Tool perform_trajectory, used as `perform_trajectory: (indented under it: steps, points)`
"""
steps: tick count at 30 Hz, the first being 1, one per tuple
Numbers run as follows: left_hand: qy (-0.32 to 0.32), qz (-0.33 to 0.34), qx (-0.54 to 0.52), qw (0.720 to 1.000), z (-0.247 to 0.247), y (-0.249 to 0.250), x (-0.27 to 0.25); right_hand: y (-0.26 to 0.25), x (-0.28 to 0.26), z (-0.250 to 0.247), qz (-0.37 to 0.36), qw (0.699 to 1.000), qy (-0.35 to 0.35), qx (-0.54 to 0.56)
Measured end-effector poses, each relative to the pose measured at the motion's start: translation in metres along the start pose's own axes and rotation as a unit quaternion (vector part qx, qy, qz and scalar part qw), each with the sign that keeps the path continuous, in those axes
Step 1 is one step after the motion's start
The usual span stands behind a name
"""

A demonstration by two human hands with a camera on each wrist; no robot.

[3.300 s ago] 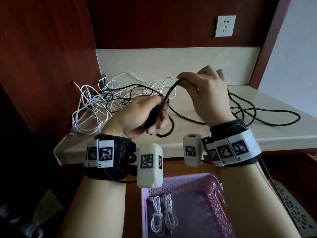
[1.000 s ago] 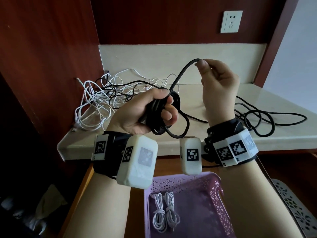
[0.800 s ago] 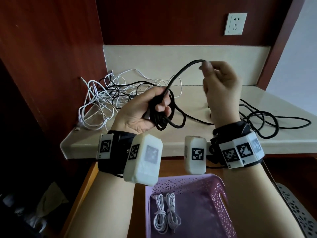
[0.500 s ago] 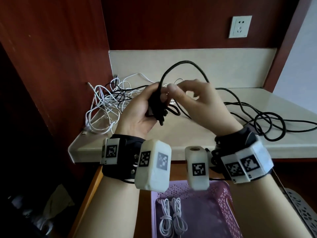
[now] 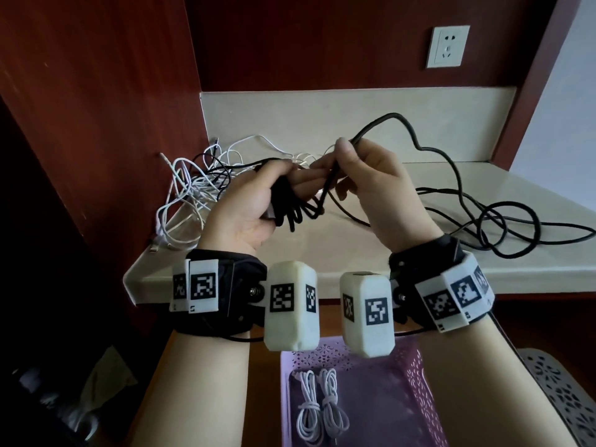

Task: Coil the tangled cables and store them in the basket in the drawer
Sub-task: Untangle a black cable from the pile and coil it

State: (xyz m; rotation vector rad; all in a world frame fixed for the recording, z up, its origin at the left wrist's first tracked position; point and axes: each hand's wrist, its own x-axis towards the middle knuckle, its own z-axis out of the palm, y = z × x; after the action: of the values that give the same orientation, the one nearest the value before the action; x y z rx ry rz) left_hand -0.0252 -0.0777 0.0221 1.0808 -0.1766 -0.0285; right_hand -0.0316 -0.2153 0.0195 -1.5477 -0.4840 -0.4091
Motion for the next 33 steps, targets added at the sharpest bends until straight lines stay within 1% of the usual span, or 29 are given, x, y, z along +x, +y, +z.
perform_trajectory:
  steps: [2, 4, 7, 9, 11, 13, 14, 15, 17, 19, 20, 22, 23, 24, 26, 28, 30, 33]
  points:
    - [0.018, 0.015, -0.045, 0.999, -0.004, 0.002, 0.004, -0.001, 0.001, -0.006, 0.009, 1.000, 0.009, 0.022]
    - [0.017, 0.030, -0.084, 0.996, -0.007, 0.003, 0.006, 0.000, 0.001, -0.010, 0.018, 1.000, 0.009, 0.010]
    - [0.014, 0.033, -0.078, 0.996, -0.005, 0.002, 0.006, 0.001, 0.000, -0.009, 0.037, 0.999, -0.013, -0.005]
    - [0.025, 0.026, -0.040, 0.999, -0.002, -0.001, 0.005, -0.001, -0.002, -0.006, 0.044, 0.998, -0.043, 0.000]
    - [0.055, 0.030, 0.041, 0.997, 0.001, -0.008, 0.006, -0.002, -0.003, -0.003, 0.042, 0.997, -0.065, -0.003]
    - [0.068, 0.036, 0.123, 0.989, 0.004, -0.014, 0.006, -0.002, -0.004, -0.001, 0.040, 0.997, -0.066, -0.014]
    - [0.068, 0.036, 0.145, 0.986, 0.006, -0.016, 0.005, -0.001, -0.004, -0.001, 0.036, 0.997, -0.061, -0.024]
    - [0.062, 0.032, 0.146, 0.987, 0.007, -0.017, 0.004, 0.000, -0.003, -0.003, 0.029, 0.997, -0.053, -0.043]
    - [0.029, 0.028, 0.139, 0.989, 0.011, -0.015, -0.002, 0.002, -0.001, -0.008, 0.011, 0.994, -0.037, -0.105]
    - [-0.009, 0.022, 0.179, 0.984, 0.012, -0.013, -0.006, 0.003, -0.001, -0.014, 0.008, 0.988, -0.047, -0.149]
    - [-0.026, 0.022, 0.211, 0.977, 0.012, -0.013, -0.008, 0.004, -0.002, -0.016, 0.011, 0.986, -0.065, -0.152]
    - [-0.055, 0.029, 0.265, 0.962, 0.008, -0.013, -0.008, 0.003, -0.003, -0.019, 0.021, 0.983, -0.106, -0.148]
    - [-0.063, 0.033, 0.286, 0.956, 0.006, -0.013, -0.007, 0.003, -0.003, -0.020, 0.028, 0.982, -0.114, -0.146]
    - [-0.071, 0.037, 0.304, 0.949, 0.005, -0.012, -0.007, 0.004, -0.001, -0.023, 0.037, 0.984, -0.110, -0.136]
    - [-0.081, 0.038, 0.330, 0.940, 0.003, -0.012, -0.007, 0.005, 0.002, -0.029, 0.068, 0.991, -0.070, -0.092]
    - [-0.092, 0.034, 0.329, 0.939, 0.003, -0.012, -0.007, 0.006, 0.004, -0.035, 0.092, 0.994, -0.038, -0.050]
    - [-0.117, 0.025, 0.306, 0.944, 0.004, -0.013, -0.009, 0.008, 0.004, -0.035, 0.088, 0.995, -0.031, -0.019]
    - [-0.190, 0.022, 0.275, 0.942, 0.004, -0.015, -0.011, 0.009, 0.004, -0.032, 0.066, 0.997, -0.035, -0.016]
